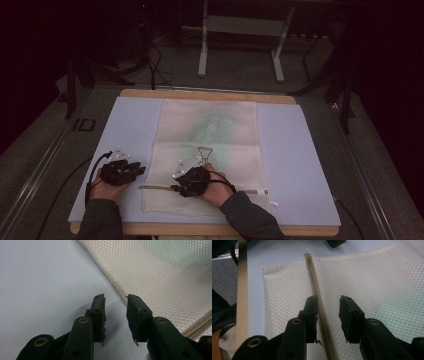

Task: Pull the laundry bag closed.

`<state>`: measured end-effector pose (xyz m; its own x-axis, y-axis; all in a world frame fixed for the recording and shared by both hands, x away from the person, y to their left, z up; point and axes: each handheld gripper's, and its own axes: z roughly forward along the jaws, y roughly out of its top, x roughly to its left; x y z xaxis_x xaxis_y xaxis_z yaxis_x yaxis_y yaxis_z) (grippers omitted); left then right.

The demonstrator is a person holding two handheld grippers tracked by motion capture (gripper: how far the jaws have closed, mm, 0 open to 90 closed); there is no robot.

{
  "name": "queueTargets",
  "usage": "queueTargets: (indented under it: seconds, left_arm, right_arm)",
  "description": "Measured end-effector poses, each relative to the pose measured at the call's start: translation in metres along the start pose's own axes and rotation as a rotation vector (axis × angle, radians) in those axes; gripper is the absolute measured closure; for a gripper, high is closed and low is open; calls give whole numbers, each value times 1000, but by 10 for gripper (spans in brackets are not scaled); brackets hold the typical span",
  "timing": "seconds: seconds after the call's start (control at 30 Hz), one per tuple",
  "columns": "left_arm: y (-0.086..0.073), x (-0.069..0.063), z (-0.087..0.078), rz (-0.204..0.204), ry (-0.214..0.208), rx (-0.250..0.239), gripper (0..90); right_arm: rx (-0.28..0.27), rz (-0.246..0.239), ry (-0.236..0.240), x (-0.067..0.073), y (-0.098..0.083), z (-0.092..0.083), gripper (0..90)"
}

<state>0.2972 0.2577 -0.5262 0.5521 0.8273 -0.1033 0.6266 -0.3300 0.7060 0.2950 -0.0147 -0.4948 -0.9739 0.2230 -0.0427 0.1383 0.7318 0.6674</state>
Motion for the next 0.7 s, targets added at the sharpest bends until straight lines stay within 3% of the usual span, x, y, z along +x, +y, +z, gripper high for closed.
queueTargets:
  seconds: [0.7]
  left_arm:
    - [0,0,0,3,-2,1,671]
  right_arm:
    - [-5,-15,32,7,14,23,706]
